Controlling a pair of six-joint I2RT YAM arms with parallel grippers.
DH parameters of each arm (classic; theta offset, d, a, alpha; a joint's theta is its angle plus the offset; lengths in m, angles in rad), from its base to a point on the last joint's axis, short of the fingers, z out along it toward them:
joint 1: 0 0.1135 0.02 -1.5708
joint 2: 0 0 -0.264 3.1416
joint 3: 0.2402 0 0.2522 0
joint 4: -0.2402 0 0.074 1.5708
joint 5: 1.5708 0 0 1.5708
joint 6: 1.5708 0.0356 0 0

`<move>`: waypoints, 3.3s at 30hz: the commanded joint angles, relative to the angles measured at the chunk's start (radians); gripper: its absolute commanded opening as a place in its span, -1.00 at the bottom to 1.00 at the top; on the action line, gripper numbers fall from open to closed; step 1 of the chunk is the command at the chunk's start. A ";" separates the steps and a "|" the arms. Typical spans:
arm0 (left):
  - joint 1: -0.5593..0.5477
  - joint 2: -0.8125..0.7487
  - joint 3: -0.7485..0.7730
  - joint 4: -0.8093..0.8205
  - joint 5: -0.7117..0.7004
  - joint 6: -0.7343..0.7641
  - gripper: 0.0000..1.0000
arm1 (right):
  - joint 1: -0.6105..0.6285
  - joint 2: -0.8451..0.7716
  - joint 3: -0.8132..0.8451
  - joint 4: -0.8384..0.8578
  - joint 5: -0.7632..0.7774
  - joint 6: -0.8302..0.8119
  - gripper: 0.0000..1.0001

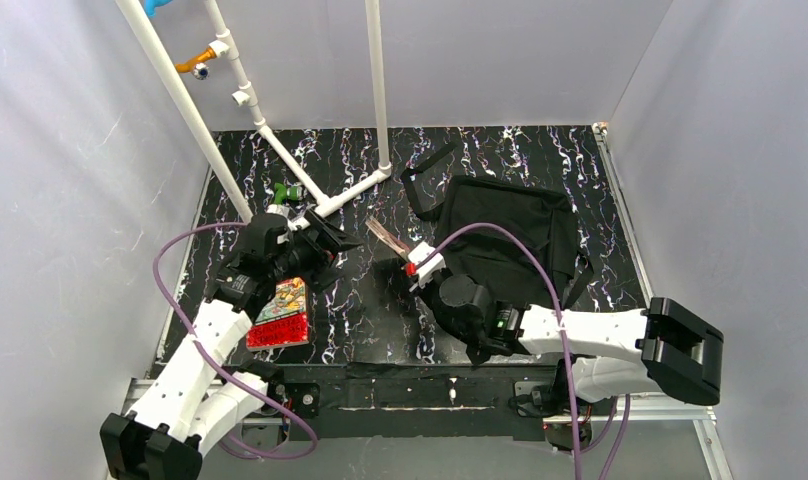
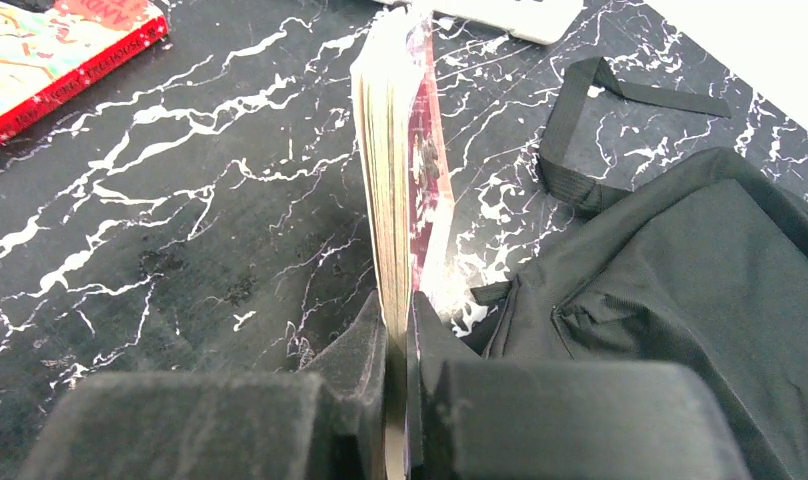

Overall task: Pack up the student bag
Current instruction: Pick up the book from the center of the board.

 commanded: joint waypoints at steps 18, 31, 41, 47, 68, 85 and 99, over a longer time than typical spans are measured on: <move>-0.167 0.331 0.073 0.165 0.093 -0.349 0.51 | 0.032 0.061 0.200 -0.161 -0.092 -0.112 -0.97; -0.136 0.332 0.016 0.343 0.212 -0.105 -1.00 | 0.050 0.061 0.274 -0.309 -0.085 -0.116 0.27; -0.027 0.395 0.264 -0.216 0.272 0.738 -1.00 | 0.014 -0.058 0.436 -0.739 -0.536 0.042 0.97; -0.024 0.320 0.241 -0.152 0.420 0.807 -1.00 | -0.323 -0.080 0.428 -0.617 -0.842 0.367 0.97; -0.035 0.203 0.138 0.273 0.871 0.608 -1.00 | -0.756 0.024 0.149 0.586 -1.429 1.406 0.15; -0.044 -0.091 -0.073 0.552 0.094 -0.028 0.96 | -0.745 0.117 0.031 0.973 -0.953 1.717 -0.97; -0.181 -0.104 -0.178 0.800 -0.100 -0.037 -0.20 | -0.592 0.149 0.052 0.893 -0.805 1.648 -0.97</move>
